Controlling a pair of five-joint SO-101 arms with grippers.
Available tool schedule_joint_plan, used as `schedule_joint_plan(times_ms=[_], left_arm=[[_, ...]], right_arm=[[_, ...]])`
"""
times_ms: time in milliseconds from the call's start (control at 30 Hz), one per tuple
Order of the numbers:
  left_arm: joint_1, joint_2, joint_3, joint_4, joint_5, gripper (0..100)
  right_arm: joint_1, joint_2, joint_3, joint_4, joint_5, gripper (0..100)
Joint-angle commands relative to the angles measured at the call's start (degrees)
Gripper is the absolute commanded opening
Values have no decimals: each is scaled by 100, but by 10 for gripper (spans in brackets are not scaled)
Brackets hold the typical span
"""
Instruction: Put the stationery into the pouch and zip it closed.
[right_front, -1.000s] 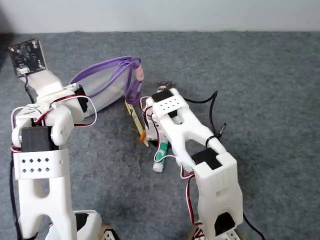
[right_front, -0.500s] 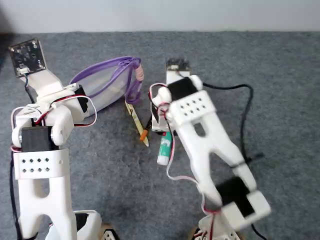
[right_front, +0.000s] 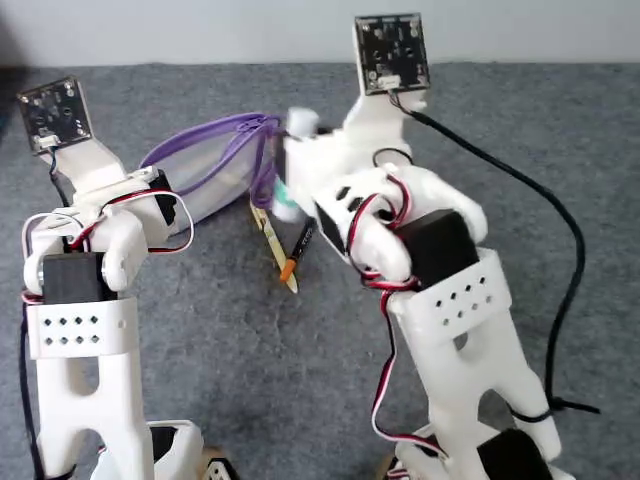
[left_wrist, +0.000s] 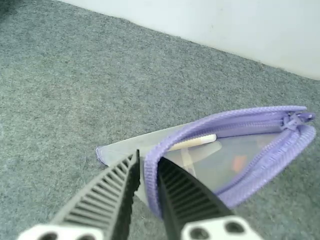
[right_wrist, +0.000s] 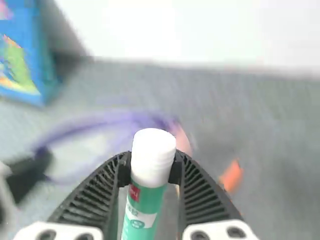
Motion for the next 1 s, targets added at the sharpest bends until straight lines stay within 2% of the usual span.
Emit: schedule_joint_plan(times_ms=[0, 167, 400, 733, 800, 967], left_arm=[[26, -79, -136, -167, -62, 12], [26, -79, -136, -167, -44, 12], [26, -79, -136, -167, -35, 12], [0, -79, -136, -167, -35, 12], [0, -79, -136, -167, -35, 12], [0, -79, -136, -167, -35, 12]], right_arm=[[-251, -154, -202, -1068, 97, 8], [-541, 233, -202, -2018, 114, 8], [-822, 971, -202, -3108, 510, 8], [-927, 1499, 193, -3407, 615, 8], [-927, 1411, 738, -3846, 853, 8], [-945, 1130, 2444, -5824, 1899, 9]])
